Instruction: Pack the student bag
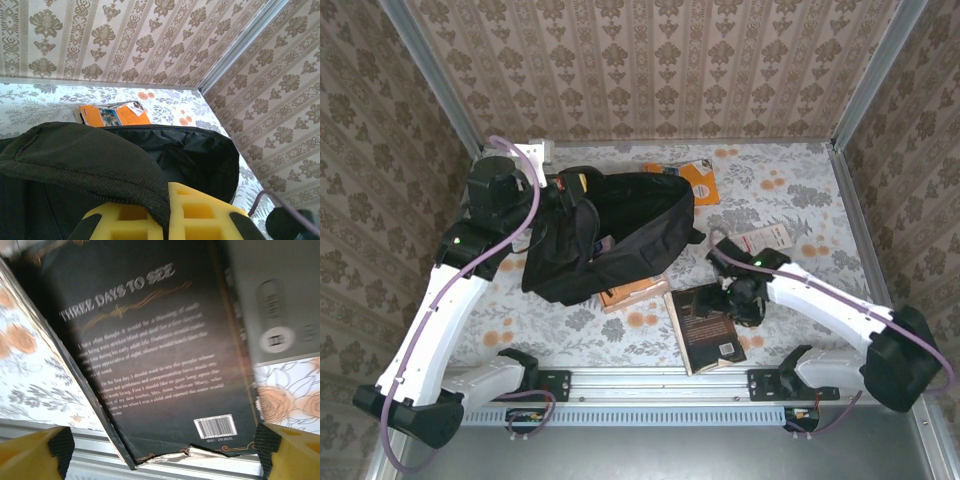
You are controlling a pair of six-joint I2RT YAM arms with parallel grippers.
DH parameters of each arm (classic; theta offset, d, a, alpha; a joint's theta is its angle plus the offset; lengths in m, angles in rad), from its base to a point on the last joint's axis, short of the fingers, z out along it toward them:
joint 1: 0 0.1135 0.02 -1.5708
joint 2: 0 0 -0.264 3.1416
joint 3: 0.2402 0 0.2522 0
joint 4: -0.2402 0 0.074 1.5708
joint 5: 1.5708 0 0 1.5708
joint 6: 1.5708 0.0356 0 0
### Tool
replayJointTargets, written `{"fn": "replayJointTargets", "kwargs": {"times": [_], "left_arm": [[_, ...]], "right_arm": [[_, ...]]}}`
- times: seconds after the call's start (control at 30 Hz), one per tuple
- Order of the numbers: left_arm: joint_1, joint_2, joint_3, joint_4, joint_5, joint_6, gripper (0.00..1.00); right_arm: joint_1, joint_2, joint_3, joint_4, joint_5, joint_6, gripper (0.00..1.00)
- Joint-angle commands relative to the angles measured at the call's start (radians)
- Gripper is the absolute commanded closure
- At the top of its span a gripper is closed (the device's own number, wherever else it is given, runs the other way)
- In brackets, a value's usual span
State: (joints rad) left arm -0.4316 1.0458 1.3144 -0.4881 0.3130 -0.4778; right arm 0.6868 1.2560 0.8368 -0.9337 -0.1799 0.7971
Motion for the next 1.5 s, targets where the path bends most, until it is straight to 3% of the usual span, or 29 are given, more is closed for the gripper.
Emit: {"fn": "replayJointTargets", "kwargs": {"times": [0.0,0.2,0.5,0.7,0.83,1.03,1.1,1.2,1.33,1.4,1.47], "left_arm": [[-0.001,-0.021,0.059,0.101,-0.007,0.022,1.0],[0.003,-0.033,0.054,0.09,-0.021,0.031,1.0],[0.007,-0.051,0.057,0.066,-0.047,0.054,1.0],[0.006,-0.072,0.074,0.018,-0.168,0.099,1.0],[0.007,-0.088,0.077,-0.001,-0.238,0.126,1.0],[0.008,-0.084,0.078,-0.003,-0.254,0.134,1.0],[0.007,-0.083,0.078,-0.007,-0.265,0.14,1.0],[0.007,-0.085,0.08,-0.012,-0.273,0.155,1.0],[0.004,-0.089,0.072,-0.009,-0.281,0.163,1.0],[-0.002,-0.089,0.072,-0.007,-0.278,0.169,1.0],[-0.008,-0.087,0.078,-0.006,-0.272,0.169,1.0]], "right_arm": [[0.111,0.116,0.098,-0.052,0.128,-0.046,0.08],[0.27,0.378,0.25,-0.066,0.213,-0.094,0.18],[0.306,0.555,0.267,0.028,0.244,-0.111,0.45],[0.269,0.622,0.308,0.067,0.315,-0.155,0.65],[0.203,0.647,0.344,0.107,0.324,-0.2,0.67],[0.112,0.673,0.444,0.13,0.311,-0.248,0.68],[0.094,0.61,0.447,0.146,0.268,-0.255,0.61],[0.079,0.448,0.402,0.157,0.234,-0.275,0.35],[-0.007,0.243,0.288,0.129,0.217,-0.278,0.18],[-0.068,0.186,0.238,0.078,0.269,-0.301,0.02],[-0.12,0.168,0.21,0.021,0.343,-0.328,0.0]]}}
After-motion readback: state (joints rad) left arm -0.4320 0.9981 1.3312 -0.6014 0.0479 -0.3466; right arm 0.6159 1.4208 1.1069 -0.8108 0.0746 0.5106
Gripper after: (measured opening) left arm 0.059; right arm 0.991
